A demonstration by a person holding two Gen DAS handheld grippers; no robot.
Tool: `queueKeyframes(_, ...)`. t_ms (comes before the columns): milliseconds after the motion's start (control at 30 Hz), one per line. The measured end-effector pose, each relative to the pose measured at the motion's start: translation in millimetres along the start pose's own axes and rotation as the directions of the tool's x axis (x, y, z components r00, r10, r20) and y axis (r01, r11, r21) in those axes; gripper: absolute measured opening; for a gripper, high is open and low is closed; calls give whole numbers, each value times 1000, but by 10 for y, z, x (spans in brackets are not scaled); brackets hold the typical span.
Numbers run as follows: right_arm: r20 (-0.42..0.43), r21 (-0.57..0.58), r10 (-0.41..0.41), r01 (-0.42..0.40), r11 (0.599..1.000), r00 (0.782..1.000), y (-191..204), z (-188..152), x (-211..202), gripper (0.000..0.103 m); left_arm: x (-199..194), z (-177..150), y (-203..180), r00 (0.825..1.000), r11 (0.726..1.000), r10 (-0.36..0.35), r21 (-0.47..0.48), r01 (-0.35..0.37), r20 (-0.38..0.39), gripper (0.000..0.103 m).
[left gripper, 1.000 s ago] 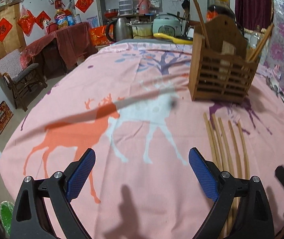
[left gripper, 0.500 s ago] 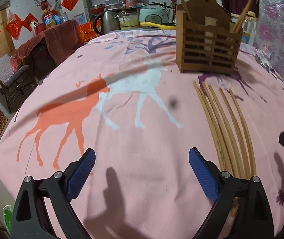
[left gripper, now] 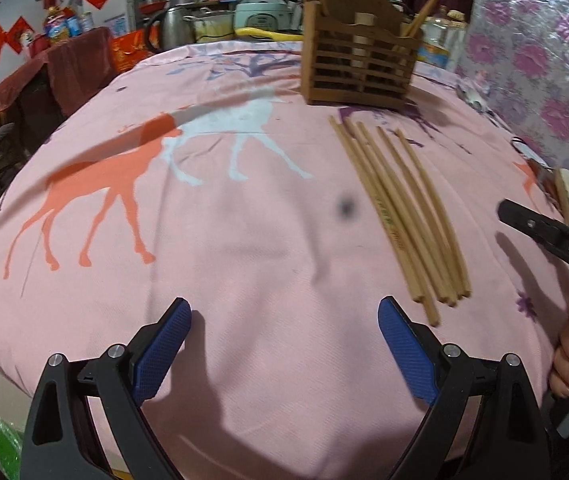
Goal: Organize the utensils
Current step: 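Move both open tools back down toward the loose chopsticks on the sheet, then position the left tool around one chopstick while the right tool aligns over another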
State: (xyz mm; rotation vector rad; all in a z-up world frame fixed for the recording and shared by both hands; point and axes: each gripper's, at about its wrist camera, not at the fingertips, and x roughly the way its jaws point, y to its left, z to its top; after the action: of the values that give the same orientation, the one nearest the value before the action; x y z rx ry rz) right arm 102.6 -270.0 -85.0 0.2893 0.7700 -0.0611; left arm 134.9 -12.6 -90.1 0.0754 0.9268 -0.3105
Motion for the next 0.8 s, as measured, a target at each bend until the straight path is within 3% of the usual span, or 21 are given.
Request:
queueKeyframes(200,6,9,14,-14,1000,1000,-17,0,-4,70,34,-38,-197,998,994,-65,83,66,-24,93)
queueKeyframes(433,5,22,28,-28,999,1000,-43,7,11,70,150,-2,-391,999,986,-33,162,34,-5,97)
queueKeyframes(533,3,21,26,-27,999,1000,-43,6,13,70,236,111,-346,1000,990,6,138,-7,6,98)
queueKeyframes(600,6,21,26,-26,999,1000,-43,2,9,70,273,208,-245,997,990,75,116,-77,25,98)
queueKeyframes(667,6,18,26,-26,999,1000,-42,6,12,70,327,328,7,990,989,141,32,-141,17,98)
queueKeyframes(800,7,10,25,-25,1000,1000,-26,9,16,70,325,388,309,994,990,107,-94,-108,-17,93)
